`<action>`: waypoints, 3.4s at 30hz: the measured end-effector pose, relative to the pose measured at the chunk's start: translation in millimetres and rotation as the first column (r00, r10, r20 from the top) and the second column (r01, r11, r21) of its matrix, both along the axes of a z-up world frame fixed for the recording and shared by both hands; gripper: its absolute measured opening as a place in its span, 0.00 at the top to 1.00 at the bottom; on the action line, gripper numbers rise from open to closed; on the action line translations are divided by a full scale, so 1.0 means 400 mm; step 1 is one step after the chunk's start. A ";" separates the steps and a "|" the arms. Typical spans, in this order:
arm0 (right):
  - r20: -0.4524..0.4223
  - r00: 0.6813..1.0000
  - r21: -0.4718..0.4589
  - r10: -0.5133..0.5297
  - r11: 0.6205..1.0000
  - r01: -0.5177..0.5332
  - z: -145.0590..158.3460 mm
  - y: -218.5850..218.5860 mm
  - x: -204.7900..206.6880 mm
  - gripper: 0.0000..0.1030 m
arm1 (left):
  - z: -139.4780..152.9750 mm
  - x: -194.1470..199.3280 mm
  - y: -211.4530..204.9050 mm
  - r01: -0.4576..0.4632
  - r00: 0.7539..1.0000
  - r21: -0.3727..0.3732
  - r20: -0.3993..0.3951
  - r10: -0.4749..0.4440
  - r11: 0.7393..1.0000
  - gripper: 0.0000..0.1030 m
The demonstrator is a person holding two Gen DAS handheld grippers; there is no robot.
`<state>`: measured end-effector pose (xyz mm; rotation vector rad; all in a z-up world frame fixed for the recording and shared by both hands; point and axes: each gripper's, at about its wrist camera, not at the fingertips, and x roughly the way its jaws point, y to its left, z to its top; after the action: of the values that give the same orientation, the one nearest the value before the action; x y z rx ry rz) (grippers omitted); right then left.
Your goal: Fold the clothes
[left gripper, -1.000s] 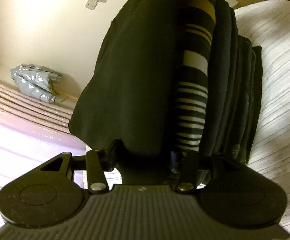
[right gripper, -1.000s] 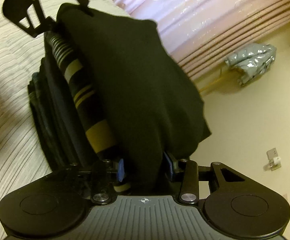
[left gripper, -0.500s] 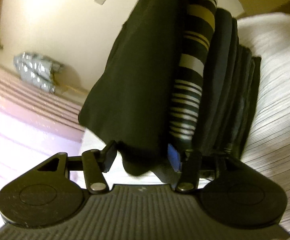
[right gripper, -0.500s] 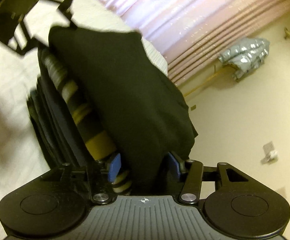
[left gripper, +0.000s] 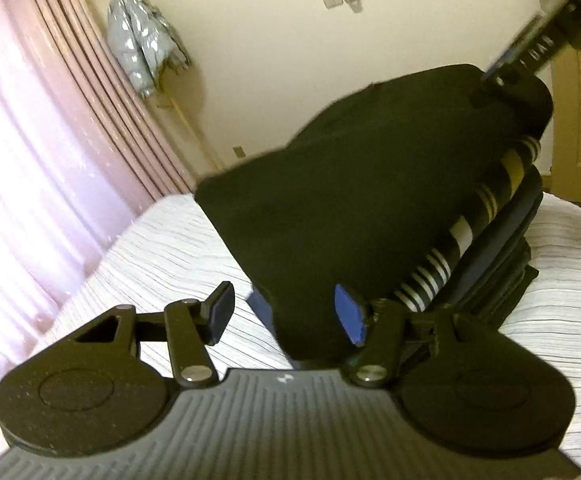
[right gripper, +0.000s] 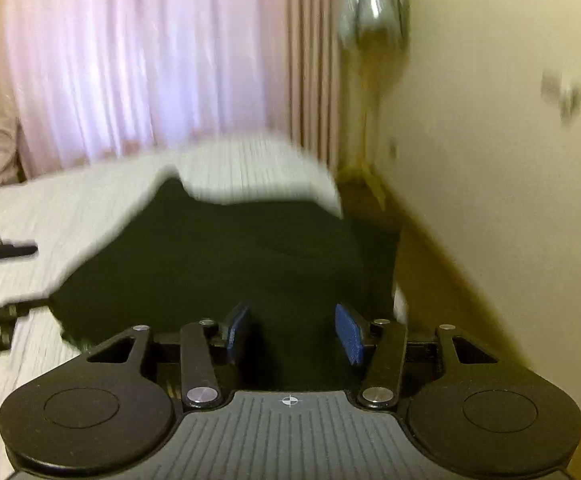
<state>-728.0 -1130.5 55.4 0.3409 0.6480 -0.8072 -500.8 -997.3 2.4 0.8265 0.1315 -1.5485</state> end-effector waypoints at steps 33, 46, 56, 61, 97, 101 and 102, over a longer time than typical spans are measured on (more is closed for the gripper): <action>0.134 0.894 0.185 -0.427 0.897 0.401 -0.035 0.663 -0.157 0.03 | 0.028 -0.039 0.444 -0.183 0.863 0.175 -0.443 0.244 0.967 0.04; 0.149 0.940 0.174 -0.306 0.944 0.279 -0.002 0.649 -0.205 0.03 | 0.073 -0.157 0.448 -0.324 0.839 0.209 -0.388 0.382 0.923 0.02; 0.143 0.957 0.230 -0.252 0.949 0.215 -0.055 0.647 -0.293 0.03 | 0.092 -0.304 0.508 -0.407 0.884 0.118 -0.199 0.423 0.906 0.02; 0.135 0.965 0.240 -0.225 0.952 0.189 -0.061 0.655 -0.310 0.03 | 0.090 -0.307 0.530 -0.417 0.848 0.174 -0.279 0.451 0.892 0.02; 0.128 0.950 0.124 -0.284 0.955 0.269 0.012 0.803 -0.178 0.03 | 0.107 -0.204 0.585 -0.321 0.865 0.233 -0.322 0.384 0.918 0.01; 0.115 0.955 0.126 -0.274 0.958 0.259 0.007 0.804 -0.166 0.03 | 0.103 -0.198 0.590 -0.324 0.862 0.237 -0.324 0.389 0.916 0.01; 0.112 0.955 0.128 -0.273 0.958 0.258 0.006 0.804 -0.165 0.03 | 0.102 -0.197 0.589 -0.324 0.862 0.238 -0.324 0.390 0.915 0.01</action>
<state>-794.0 -809.1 57.6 0.5872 0.5327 -0.9990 -579.5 -761.7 43.3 0.5960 0.6709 -1.3286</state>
